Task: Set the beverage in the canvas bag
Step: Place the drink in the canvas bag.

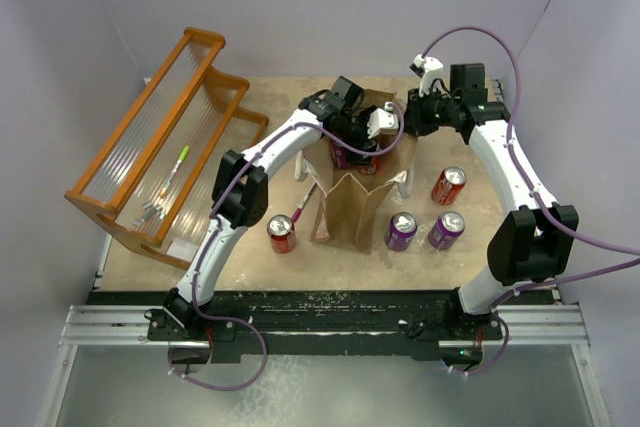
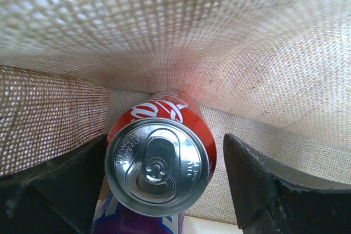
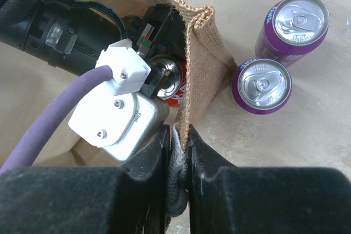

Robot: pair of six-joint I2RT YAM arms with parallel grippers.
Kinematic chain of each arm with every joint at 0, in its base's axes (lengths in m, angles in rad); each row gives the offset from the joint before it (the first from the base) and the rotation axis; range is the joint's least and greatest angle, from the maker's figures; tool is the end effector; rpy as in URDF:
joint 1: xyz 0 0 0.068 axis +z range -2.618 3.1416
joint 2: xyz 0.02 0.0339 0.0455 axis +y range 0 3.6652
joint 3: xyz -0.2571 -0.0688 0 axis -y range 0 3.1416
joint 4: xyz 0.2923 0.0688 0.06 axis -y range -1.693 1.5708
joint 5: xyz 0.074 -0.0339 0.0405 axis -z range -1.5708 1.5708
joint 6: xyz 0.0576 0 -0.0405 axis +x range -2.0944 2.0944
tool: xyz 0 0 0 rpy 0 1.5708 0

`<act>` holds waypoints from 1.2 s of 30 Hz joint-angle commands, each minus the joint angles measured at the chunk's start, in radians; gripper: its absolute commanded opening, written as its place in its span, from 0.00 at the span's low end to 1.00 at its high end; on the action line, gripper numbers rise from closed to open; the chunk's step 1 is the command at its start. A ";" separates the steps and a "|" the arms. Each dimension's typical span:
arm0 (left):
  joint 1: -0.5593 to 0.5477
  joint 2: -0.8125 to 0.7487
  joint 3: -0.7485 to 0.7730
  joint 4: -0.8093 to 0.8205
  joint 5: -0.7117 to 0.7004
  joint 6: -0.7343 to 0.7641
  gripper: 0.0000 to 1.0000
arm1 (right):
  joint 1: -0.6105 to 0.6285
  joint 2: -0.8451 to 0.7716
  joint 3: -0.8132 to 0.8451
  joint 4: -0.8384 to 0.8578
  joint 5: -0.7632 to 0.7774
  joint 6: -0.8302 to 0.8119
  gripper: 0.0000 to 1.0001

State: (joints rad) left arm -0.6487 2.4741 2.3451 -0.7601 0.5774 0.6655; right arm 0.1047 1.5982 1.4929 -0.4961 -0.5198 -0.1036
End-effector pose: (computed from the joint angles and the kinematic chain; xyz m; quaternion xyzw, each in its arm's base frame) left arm 0.4564 -0.3855 0.1996 0.6272 0.6572 -0.2656 0.3227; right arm 0.4209 0.0730 0.3293 -0.2080 0.8380 0.2276 0.4502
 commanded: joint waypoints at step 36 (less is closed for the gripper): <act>0.038 -0.579 -0.145 0.071 0.121 -0.022 0.99 | 0.016 -0.098 0.191 -0.055 -0.106 -0.009 0.71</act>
State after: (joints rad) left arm -0.6418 2.0422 2.2162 -0.6769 0.6899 0.6388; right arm 0.1177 1.5608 1.6157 -0.5415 -0.6430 -0.1078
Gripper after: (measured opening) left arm 0.991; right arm 0.678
